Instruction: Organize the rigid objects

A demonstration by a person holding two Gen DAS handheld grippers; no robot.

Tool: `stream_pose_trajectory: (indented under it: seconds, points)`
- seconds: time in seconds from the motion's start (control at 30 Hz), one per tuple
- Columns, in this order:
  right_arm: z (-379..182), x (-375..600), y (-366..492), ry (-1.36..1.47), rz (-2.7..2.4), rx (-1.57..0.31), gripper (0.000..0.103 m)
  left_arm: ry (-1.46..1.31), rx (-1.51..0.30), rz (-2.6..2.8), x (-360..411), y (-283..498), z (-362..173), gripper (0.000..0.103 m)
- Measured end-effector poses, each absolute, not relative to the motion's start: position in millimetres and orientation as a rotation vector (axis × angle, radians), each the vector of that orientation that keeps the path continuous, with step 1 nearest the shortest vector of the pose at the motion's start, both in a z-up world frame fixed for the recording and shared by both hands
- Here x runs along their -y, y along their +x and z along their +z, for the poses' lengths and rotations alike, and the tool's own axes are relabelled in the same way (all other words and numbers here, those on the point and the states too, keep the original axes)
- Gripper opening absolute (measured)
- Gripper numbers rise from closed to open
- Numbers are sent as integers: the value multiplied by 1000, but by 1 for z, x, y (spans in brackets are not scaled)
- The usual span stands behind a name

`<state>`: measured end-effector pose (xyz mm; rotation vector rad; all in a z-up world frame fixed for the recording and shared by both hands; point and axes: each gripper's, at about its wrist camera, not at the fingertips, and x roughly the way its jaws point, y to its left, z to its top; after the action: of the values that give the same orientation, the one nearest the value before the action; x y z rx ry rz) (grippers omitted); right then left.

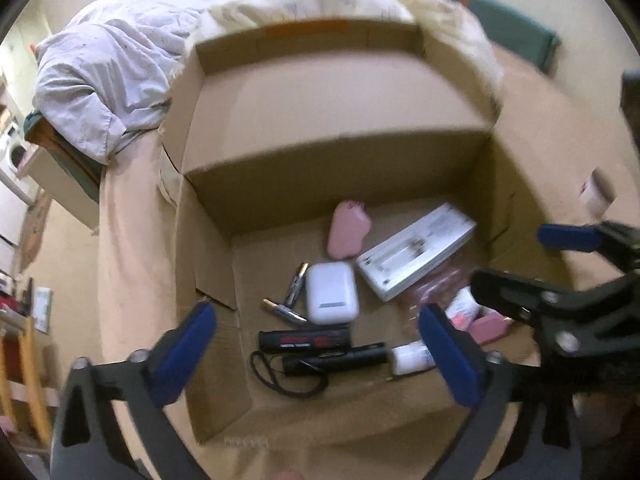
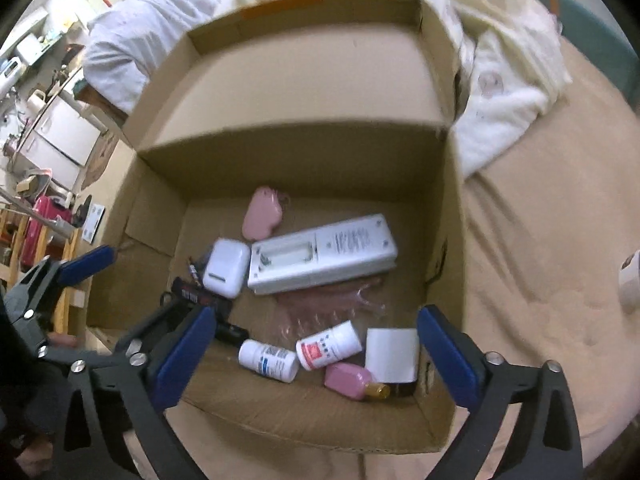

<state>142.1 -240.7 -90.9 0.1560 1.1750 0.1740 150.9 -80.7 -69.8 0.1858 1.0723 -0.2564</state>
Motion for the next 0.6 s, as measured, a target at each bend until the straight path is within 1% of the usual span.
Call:
stream_pose_trajectory:
  seconds: [0.1,0.2,0.3,0.43,0.6]
  points:
    - [-73,249,140,200,166,-1100,103,169,-1016,-244,72,142,-45,102]
    - [-49,257,129,246,167,-1003,103,165,-918,-203,59,129,-16,102]
    - [-27,259,115,279,177,-927,103,133,-875,-158,42,115,5,102]
    - [-2,259,91,280,150,-851,103,141,-849,-90,26,93,17,102]
    - [4,257,55,267,133,-798,103,93,-876,-88,10,69,14,102]
